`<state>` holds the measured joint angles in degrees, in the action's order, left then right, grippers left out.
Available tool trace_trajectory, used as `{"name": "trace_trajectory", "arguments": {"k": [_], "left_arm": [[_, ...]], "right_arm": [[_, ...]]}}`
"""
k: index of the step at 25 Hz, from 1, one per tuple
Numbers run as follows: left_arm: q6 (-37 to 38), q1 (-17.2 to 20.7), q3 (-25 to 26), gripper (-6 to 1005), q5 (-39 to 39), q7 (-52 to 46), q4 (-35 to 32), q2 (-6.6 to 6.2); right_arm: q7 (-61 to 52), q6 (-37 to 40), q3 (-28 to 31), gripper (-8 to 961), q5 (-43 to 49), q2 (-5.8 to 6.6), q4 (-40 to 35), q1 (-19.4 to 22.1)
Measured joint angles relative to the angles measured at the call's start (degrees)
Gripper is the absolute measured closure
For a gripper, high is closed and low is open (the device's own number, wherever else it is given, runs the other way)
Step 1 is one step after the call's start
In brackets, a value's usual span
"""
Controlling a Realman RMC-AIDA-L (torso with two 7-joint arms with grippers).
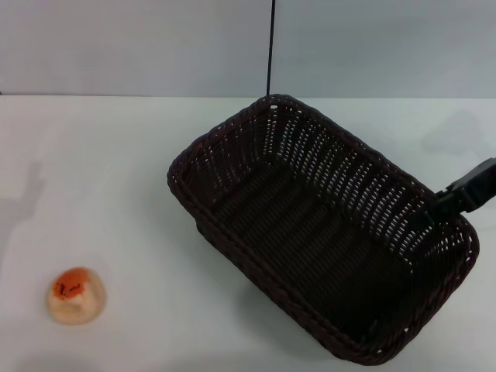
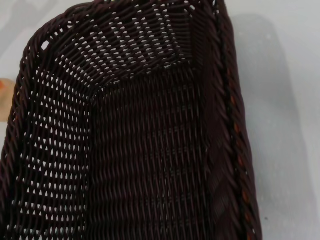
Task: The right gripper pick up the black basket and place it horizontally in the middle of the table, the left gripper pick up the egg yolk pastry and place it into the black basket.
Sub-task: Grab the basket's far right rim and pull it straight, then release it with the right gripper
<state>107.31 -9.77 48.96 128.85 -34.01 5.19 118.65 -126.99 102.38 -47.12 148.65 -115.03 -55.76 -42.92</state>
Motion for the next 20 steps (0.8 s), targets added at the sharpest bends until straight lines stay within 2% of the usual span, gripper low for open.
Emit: {"name": "trace_trajectory", "arguments": {"k": [6, 9, 14, 20], "left_arm": [[0.0, 0.0, -0.01, 157, 0.0, 0.0, 0.08, 0.0], [-0.04, -0.02, 0.0, 157, 0.0, 0.0, 0.08, 0.0], [-0.31, 0.04, -0.01, 157, -0.01, 0.0, 0.08, 0.0], [-0.43, -0.07, -0.01, 156, -0.01, 0.0, 0.08, 0.0]], "right_arm": [[0.58, -1.79, -1.98, 383, -0.02, -0.94, 0.01, 0.33], [1.07, -2.19, -2.64, 389, -0.02, -1.03, 0.12, 0.49], [2.3, -2.59, -2.44, 644, -0.17, -1.06, 0.14, 0.66], [3.2, -2.8, -2.15, 723, -1.03, -1.07, 0.04, 1.04]]}}
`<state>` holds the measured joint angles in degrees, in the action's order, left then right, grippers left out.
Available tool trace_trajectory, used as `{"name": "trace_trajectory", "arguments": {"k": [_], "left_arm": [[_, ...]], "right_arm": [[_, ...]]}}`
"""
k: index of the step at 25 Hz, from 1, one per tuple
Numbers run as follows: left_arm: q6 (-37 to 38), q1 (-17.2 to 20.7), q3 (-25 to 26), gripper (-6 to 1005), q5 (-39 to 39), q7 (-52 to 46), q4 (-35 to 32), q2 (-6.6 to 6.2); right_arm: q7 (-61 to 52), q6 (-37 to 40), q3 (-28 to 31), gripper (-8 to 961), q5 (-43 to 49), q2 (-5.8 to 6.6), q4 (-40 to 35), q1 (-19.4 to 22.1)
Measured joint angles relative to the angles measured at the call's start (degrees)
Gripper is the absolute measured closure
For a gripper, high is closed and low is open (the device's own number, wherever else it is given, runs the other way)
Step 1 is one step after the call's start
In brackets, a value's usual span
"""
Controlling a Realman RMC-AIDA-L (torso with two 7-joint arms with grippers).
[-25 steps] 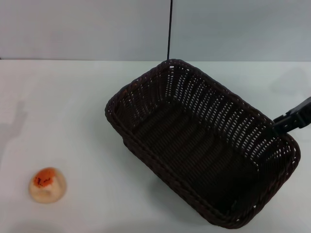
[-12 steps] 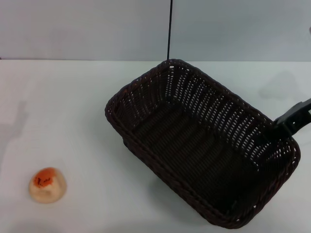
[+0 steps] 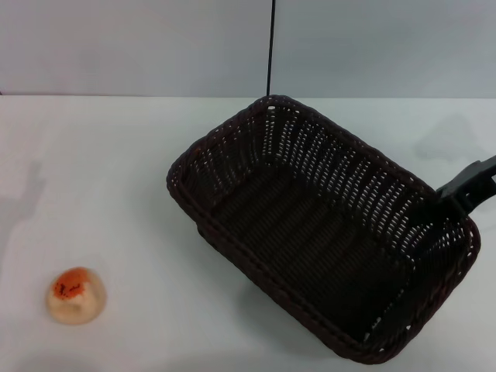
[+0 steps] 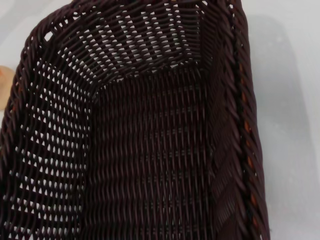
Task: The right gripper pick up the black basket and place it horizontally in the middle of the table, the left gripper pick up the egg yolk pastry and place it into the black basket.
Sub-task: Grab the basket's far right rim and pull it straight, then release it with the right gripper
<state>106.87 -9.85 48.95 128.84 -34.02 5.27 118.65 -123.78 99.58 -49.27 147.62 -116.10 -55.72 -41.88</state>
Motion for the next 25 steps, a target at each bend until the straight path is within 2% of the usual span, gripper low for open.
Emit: {"name": "trace_trajectory", "arguments": {"k": [4, 10, 16, 20, 25], "left_arm": [[-0.08, -0.02, 0.0, 156, -0.01, 0.0, 0.0, 0.0], [-0.1, -0.05, 0.0, 157, -0.23, -0.56, 0.0, 0.0], [-0.1, -0.31, 0.0, 157, -0.32, -0.59, 0.0, 0.0], [-0.09, -0.36, 0.0, 157, -0.24, -0.61, 0.47, 0.0], [-0.09, -0.35, -0.03, 157, -0.15, -0.61, 0.6, -0.07]], "right_arm": [[0.84, 0.12, 0.04, 775, -4.6, 0.45, -0.64, 1.24], [3.0, 0.89, 0.36, 787, -16.95, 3.16, -0.73, 4.08], [13.82, 4.2, 3.92, 782, -26.65, 5.5, 2.46, 5.6], [20.26, 6.68, 6.16, 779, -28.94, 6.73, 4.03, 5.31], [23.44, 7.82, 6.44, 775, -28.98, 7.84, 2.17, 4.14]]}}
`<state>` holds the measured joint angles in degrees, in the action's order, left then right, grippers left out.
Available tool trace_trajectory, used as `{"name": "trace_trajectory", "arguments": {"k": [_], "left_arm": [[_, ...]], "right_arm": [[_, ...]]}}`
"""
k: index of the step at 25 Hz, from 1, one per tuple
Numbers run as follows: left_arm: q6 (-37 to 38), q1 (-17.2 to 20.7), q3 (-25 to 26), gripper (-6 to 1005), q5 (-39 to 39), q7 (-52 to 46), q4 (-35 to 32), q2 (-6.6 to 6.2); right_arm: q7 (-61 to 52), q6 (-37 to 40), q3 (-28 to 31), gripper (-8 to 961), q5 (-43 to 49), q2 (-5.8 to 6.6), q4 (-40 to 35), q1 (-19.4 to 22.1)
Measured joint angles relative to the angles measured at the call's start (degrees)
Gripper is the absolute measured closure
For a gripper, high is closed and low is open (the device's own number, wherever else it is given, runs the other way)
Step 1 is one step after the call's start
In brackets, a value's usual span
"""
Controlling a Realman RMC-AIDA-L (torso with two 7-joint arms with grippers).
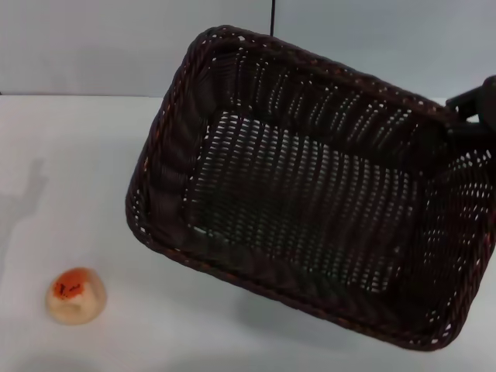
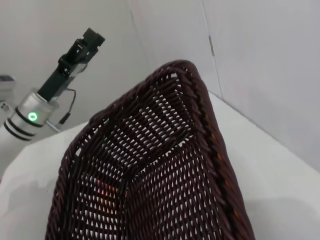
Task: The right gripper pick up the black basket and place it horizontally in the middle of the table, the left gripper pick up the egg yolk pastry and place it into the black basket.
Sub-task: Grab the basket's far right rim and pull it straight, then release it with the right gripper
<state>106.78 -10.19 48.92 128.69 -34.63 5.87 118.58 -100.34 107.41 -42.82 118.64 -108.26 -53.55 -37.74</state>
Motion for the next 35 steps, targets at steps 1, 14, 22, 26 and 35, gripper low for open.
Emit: {"name": "trace_trajectory", "arguments": {"k": [1, 14, 22, 26, 35], "left_arm": [[0.0, 0.0, -0.04, 157, 0.02, 0.0, 0.0, -0.01], [-0.38, 0.07, -0.7, 156, 0.08, -3.8, 0.02, -0.1], [-0.07, 0.45, -1.62, 156, 0.14, -6.29, 0.23, 0.03], [0.05, 0.54, -1.77, 156, 0.16, -6.99, 0.9, 0.08], [-0.02, 0.93, -3.06, 157, 0.17, -6.99, 2.19, 0.25]], "right_arm": [[0.26, 0.03, -0.18, 774, 0.17, 0.03, -1.0, -0.2], [8.76, 4.47, -4.81, 763, 1.71, -0.53, -6.5, -3.36], [14.67, 3.94, -4.35, 757, 2.68, -0.75, -4.09, -3.08], [16.66, 3.37, -4.08, 753, 2.99, -0.57, -3.03, -3.01], [18.5, 0.77, -4.16, 746, 5.07, -0.79, -2.67, -3.45]]}}
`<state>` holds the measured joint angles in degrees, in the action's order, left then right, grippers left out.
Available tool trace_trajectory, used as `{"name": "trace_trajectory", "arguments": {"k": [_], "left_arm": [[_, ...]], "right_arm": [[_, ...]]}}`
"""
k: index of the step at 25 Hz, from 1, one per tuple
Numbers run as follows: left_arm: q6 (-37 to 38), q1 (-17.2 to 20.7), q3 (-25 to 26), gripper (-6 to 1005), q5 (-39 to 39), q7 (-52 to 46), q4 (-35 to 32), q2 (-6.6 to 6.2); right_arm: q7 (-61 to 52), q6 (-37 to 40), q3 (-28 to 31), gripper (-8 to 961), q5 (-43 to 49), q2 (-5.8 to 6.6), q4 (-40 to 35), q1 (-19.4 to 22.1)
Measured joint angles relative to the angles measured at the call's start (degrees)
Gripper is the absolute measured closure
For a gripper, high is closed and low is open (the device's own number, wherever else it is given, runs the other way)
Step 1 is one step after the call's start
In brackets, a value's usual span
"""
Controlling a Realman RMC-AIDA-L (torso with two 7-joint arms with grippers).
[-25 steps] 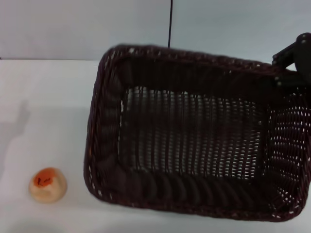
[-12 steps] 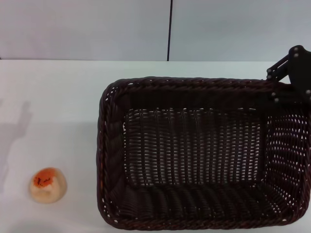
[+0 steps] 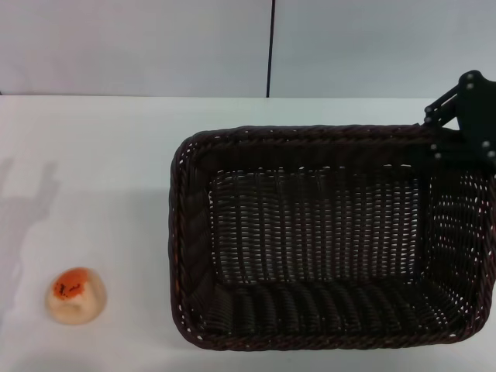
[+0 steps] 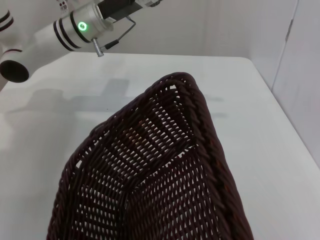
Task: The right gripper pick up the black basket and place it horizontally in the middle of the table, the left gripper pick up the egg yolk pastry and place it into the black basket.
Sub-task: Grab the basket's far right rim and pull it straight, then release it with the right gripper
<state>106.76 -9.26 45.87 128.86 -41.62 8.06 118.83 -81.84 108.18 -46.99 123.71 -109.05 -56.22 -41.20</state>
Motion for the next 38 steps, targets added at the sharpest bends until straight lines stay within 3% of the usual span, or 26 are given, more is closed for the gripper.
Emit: {"name": "trace_trajectory", "arguments": {"k": [4, 16, 32, 38], "left_arm": [[-0.09, 0.14, -0.45, 157, -0.01, 0.0, 0.11, 0.0], [-0.24, 1.01, -0.61, 156, -0.16, -0.32, 0.12, 0.0], [-0.11, 2.93, -2.27, 157, -0.08, -0.6, -0.11, -0.1], [-0.11, 3.97, -1.82, 156, -0.47, -1.3, -0.64, -0.39]], "right_arm": [[-1.08, -0.41, -0.8, 743, 0.4, -0.29, -0.4, -0.62], [-1.85, -4.35, -1.43, 733, 4.29, -3.02, -0.04, -4.26], [-2.21, -10.12, -0.84, 735, 1.78, -2.67, -0.99, -10.99], [-3.2, -9.93, -0.71, 736, -0.59, -3.52, -1.94, -8.89]]}}
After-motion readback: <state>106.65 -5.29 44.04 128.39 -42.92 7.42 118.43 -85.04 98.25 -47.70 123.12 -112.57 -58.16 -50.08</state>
